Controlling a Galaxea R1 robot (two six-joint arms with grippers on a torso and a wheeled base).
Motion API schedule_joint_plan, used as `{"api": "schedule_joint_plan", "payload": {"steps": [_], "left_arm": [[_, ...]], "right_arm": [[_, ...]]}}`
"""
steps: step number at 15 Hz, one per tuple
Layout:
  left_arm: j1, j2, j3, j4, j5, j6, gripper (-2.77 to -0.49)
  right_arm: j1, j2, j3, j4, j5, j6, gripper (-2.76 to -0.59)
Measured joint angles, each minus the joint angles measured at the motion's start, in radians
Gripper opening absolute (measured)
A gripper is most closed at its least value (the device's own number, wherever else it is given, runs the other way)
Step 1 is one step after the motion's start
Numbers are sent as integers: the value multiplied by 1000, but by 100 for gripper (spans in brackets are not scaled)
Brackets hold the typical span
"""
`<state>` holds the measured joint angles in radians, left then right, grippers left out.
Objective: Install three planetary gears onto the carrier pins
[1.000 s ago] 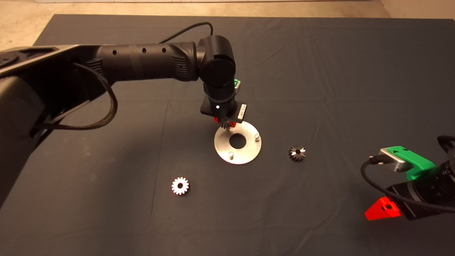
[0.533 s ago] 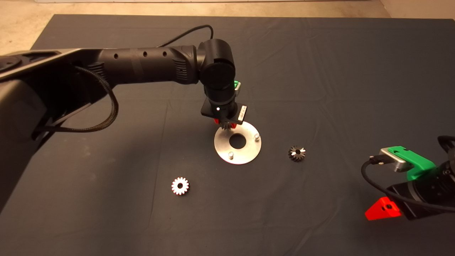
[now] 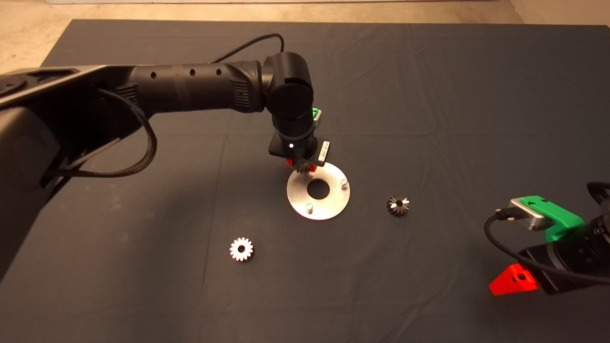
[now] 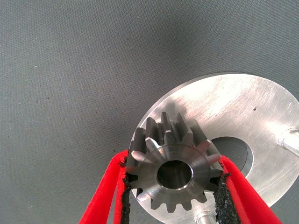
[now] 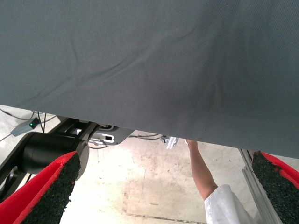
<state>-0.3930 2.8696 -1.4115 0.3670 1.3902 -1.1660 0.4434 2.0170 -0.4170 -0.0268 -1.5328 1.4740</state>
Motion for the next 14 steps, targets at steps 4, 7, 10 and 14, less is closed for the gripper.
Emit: {"api": "schedule_joint_plan", "payload": {"steps": [4,7,10,14], "left_arm": [[0,-5,4,0,-2,-1,-217],[0,-11,5,0,-3,-7,-208],[-1,-18,7,-1,-4,-7,-195],[-3,-47,88,0,-1,-58,-179]], "right_arm": [[0,0,0,0,0,0,-62],[0,0,0,0,0,0,-62],[0,0,0,0,0,0,-62],[0,0,0,0,0,0,-62]]}}
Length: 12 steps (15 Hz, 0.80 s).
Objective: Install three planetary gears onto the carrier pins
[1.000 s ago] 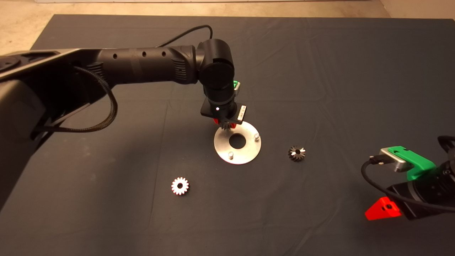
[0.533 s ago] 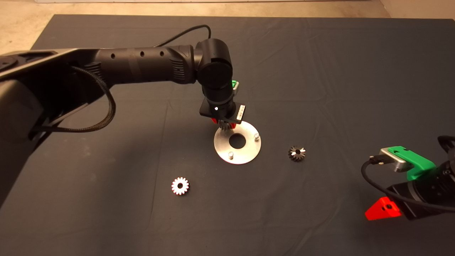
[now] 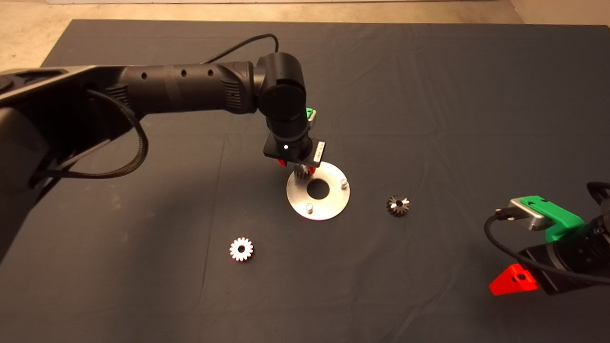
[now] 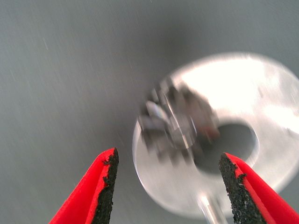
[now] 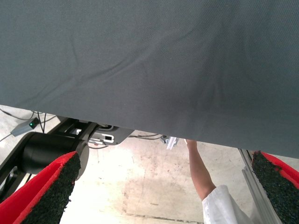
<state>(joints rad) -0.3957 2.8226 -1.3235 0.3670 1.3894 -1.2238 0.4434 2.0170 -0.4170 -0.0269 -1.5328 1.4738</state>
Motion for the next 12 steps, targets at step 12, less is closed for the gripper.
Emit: {"api": "schedule_joint_plan", "payload": {"steps": [12], "left_arm": [[-33,-439,515,-149,133,-345,-137]], "right_arm": [[0,17,-160,-1,-1,-182,-62]]}}
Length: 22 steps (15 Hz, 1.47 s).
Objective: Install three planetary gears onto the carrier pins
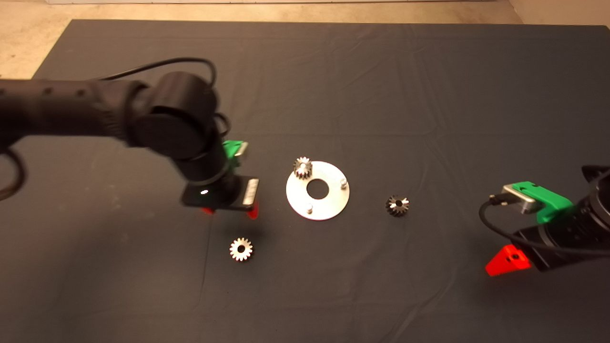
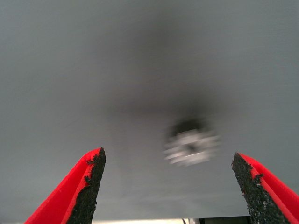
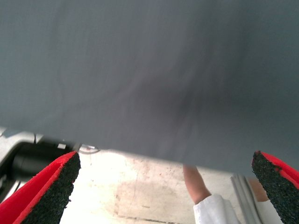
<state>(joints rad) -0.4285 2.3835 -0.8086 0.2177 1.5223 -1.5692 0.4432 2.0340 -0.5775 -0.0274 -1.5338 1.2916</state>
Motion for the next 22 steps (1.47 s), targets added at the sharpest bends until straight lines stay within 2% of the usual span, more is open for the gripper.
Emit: {"api": "schedule_joint_plan", "payload": {"steps": [2,3,4,5,8,11,14,17,18,19,21,22], "left_arm": [[-7,-97,94,-27,11,-75,-137],[-8,-113,136,-43,12,-110,-137],[-8,-118,165,-60,8,-129,-137],[-8,-118,177,-69,0,-144,-137],[-8,-120,202,-76,2,-155,-137],[-8,-121,211,-78,2,-127,-137],[-6,-120,205,-82,2,-92,-137],[5,-118,131,-84,-6,-11,-137],[8,-117,108,-83,-13,-3,-137],[10,-117,98,-83,-17,1,-137],[18,-114,92,-84,-45,14,-137],[27,-114,92,-84,-67,16,-137]], "right_arm": [[0,66,-115,-6,-5,-52,-62],[0,111,-137,-9,-4,-65,-62],[-1,156,-144,-13,6,-77,-62],[0,184,-154,-13,11,-86,-62],[-1,223,-187,-20,4,-95,-62],[-3,250,-191,-24,4,-100,-62],[-3,289,-206,-58,2,-105,-62],[-3,370,-250,-97,3,-117,-62],[-3,387,-264,-107,10,-126,-62],[-4,394,-278,-114,10,-136,-62],[-11,401,-301,-120,6,-148,-62],[-14,404,-310,-123,4,-151,-62]]}}
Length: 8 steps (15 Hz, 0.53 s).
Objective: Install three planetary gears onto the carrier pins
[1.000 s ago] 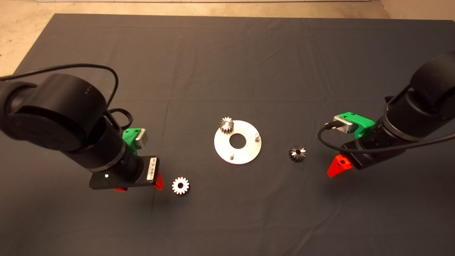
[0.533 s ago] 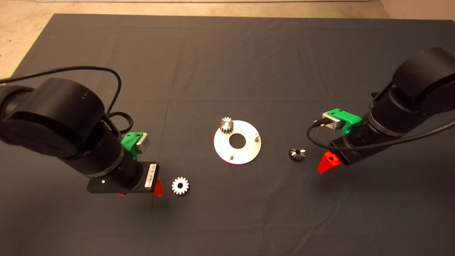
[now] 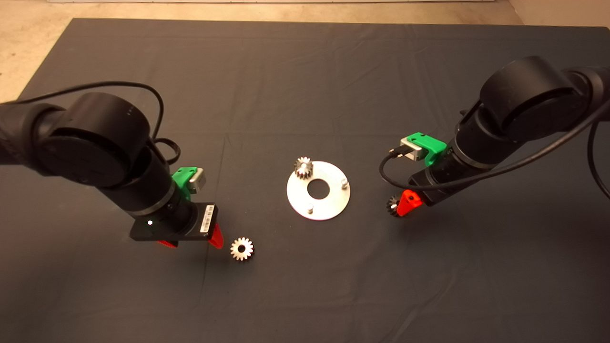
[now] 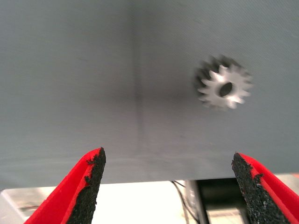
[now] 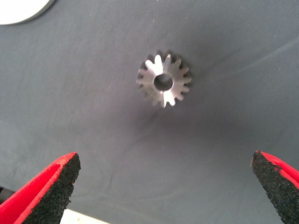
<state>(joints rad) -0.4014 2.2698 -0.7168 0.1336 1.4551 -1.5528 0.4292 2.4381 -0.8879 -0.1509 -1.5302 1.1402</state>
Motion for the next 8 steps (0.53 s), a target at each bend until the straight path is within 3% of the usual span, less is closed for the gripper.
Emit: {"api": "schedule_joint_plan", "payload": {"steps": [3,4,7,8], "left_arm": [[53,5,0,0,-21,4,-137],[59,15,-1,0,-31,4,-137],[61,57,-13,-3,-112,7,-137],[61,58,-32,-2,-125,23,-137]], "right_arm": [[-3,9,-11,-6,1,-7,-62],[-10,9,-13,-7,1,-7,-62],[-20,8,-14,-7,0,-7,-62],[-21,8,-15,-7,0,-7,-62]]}}
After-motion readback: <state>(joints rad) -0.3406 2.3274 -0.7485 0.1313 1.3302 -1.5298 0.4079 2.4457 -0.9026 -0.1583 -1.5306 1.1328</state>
